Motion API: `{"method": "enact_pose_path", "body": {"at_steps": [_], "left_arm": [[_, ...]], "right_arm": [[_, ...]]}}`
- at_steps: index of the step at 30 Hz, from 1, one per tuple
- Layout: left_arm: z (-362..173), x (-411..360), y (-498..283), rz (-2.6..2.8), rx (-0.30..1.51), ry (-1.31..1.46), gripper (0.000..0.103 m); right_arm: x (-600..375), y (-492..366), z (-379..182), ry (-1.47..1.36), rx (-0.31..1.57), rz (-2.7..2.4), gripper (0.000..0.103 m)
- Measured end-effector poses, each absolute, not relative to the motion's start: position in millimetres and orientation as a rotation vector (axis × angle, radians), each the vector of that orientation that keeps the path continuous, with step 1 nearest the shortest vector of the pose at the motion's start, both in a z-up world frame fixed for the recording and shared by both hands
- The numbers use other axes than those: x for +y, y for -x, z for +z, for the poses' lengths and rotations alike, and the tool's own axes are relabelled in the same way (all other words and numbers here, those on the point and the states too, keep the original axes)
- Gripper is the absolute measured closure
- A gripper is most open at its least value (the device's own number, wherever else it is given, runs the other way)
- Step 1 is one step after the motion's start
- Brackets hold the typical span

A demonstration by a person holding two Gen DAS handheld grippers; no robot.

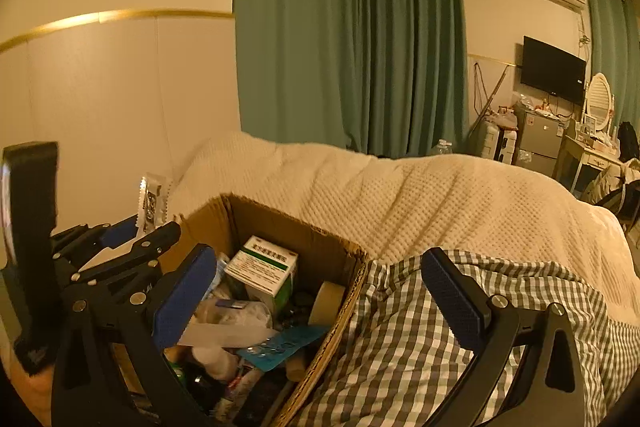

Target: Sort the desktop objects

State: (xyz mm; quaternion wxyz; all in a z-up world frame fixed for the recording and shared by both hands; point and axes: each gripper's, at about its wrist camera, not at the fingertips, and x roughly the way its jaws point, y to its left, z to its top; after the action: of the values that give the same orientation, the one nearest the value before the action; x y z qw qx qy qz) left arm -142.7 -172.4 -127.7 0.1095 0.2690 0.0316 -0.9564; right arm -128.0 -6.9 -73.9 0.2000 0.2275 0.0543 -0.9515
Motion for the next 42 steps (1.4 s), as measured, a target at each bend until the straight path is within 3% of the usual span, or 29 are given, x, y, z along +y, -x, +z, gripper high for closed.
{"method": "enact_pose_path", "body": {"at_steps": [14, 19, 22, 29, 37, 42], "left_arm": [[-169, -164, 182, -2.729, -0.074, -1.154, 0.067], [-165, -160, 178, -2.722, -0.098, -1.135, 0.055], [-156, -156, 171, -2.741, -0.094, -1.100, 0.043], [-109, -138, 136, -2.781, -0.111, -0.860, 0.002], [-42, -128, 82, -2.800, -0.091, -0.584, 0.000], [-5, -127, 44, -2.819, 0.012, -0.419, 0.000]], "right_arm": [[-7, 185, -121, -0.824, 0.119, -2.603, 0.001], [-2, 183, -118, -0.821, 0.094, -2.601, 0.000], [5, 174, -107, -0.788, 0.083, -2.615, 0.001], [21, 139, -66, -0.658, 0.056, -2.647, 0.000], [47, 77, -11, -0.451, 0.033, -2.695, 0.000], [69, 37, 25, -0.321, 0.060, -2.718, 0.000]]}}
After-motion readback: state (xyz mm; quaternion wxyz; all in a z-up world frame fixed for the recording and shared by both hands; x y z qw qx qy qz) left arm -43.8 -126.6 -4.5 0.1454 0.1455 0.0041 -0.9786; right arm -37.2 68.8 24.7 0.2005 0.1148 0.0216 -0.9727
